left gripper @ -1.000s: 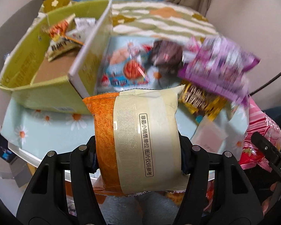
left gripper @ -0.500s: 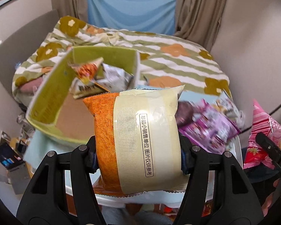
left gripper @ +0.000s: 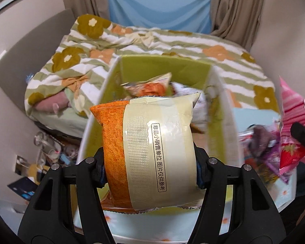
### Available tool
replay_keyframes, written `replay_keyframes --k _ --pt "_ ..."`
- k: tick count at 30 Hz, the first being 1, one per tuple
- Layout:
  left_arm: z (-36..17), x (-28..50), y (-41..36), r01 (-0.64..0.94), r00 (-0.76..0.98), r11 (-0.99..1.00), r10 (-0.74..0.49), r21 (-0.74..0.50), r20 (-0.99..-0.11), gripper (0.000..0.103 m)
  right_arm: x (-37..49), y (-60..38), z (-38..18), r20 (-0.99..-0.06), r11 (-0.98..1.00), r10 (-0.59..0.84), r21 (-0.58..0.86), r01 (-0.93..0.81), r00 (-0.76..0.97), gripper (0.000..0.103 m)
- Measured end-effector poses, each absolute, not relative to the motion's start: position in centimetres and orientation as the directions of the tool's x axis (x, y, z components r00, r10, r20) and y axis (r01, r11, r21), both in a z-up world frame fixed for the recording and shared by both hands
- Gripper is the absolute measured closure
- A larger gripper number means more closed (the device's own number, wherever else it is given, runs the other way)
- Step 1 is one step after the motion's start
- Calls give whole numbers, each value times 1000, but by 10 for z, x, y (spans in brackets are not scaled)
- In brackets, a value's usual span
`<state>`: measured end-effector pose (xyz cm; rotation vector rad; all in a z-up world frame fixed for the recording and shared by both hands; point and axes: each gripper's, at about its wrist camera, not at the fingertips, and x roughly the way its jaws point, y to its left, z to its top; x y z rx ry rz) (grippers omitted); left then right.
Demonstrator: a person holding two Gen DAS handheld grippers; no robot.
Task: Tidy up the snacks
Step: 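Carry both bags into the yellow box and open both tools to release them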
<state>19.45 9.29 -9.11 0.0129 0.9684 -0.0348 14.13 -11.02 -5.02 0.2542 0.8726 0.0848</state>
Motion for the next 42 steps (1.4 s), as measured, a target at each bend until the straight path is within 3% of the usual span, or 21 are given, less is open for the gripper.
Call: replay_keyframes --k 7,9,11,19,34,36,38,42 --pt "-131 227 114 121 483 992 -40 21 -874 43 177 -56 -76 -781 965 207 261 6 590 37" --pt "-139 230 113 145 464 989 -50 20 -885 37 181 -47 -82 -793 966 201 256 15 575 37" --pt "-145 230 113 170 459 985 -41 42 -887 0 181 -43 -86 -800 967 199 253 19 566 37" --pt "-137 215 124 197 492 980 -71 32 -868 0 190 -33 -98 -832 972 198 237 9 519 37" --pt "-130 197 161 74 506 997 -8 34 -862 0 230 6 -135 -860 949 314 272 -159 403 34" --pt "-132 197 161 66 500 997 1 39 -866 0 228 5 -136 -854 951 308 269 -151 419 28" --pt "-133 196 162 53 493 998 8 40 -870 0 226 1 -134 -840 947 320 289 -136 439 1" --pt "-131 191 166 40 495 999 12 37 -869 0 221 -5 -130 -828 938 344 320 -131 442 0"
